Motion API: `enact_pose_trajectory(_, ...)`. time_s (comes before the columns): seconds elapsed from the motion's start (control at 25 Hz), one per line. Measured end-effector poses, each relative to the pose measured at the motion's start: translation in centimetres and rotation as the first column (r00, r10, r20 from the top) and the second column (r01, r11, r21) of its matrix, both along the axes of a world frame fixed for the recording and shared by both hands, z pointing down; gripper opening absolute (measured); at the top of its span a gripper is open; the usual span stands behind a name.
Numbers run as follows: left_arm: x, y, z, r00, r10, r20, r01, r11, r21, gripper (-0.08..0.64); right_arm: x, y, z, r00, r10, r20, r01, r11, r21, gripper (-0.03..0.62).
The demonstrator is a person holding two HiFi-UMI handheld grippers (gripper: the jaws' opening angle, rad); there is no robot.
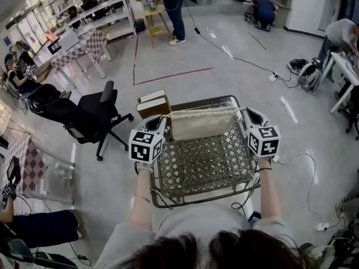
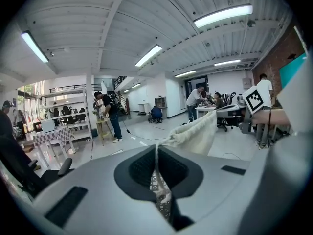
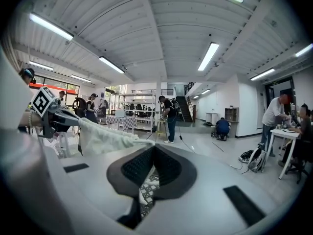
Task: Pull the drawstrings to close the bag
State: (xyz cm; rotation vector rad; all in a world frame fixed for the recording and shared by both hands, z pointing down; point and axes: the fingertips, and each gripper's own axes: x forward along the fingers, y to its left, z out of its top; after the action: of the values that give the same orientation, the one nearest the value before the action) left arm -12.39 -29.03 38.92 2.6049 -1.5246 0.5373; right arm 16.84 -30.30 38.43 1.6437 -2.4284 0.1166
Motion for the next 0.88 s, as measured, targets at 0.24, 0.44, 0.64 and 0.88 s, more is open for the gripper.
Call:
enact_pose_trajectory(0.24, -0.2, 0.1, -0.2, 0.999, -0.03, -0.036, 0.031, 0.999, 0.011, 0.021, 0.4, -0.1, -0.1, 0.999, 0.036, 0.031, -0.036, 0.999, 0.007, 0.024)
enact_pose_trajectory(0.44, -0.3, 0.1, -0.4, 0.997, -0.054, -0.049, 0.055, 0.998, 0.019, 0.021, 0.7, -0.3, -0.4, 0.996, 0.065, 0.055, -0.066, 0.998, 0.013, 0.023)
enact_pose_trajectory(0.64, -0.1, -0.1, -0.6, 0.996, -0.076, -0.051, 0.078, 0.996, 0.04, 0.021, 1.3, -0.5, -0.5, 0.992, 0.099, 0.073, -0.101, 0.995, 0.022, 0.024)
enact_pose_trajectory(0.88, -0.6, -0.3, -1.0, 0.994, -0.089, -0.069, 0.092, 0.994, 0.053, 0.021, 1.3, -0.6, -0.7, 0.987, 0.128, 0.095, -0.131, 0.991, 0.024, 0.023)
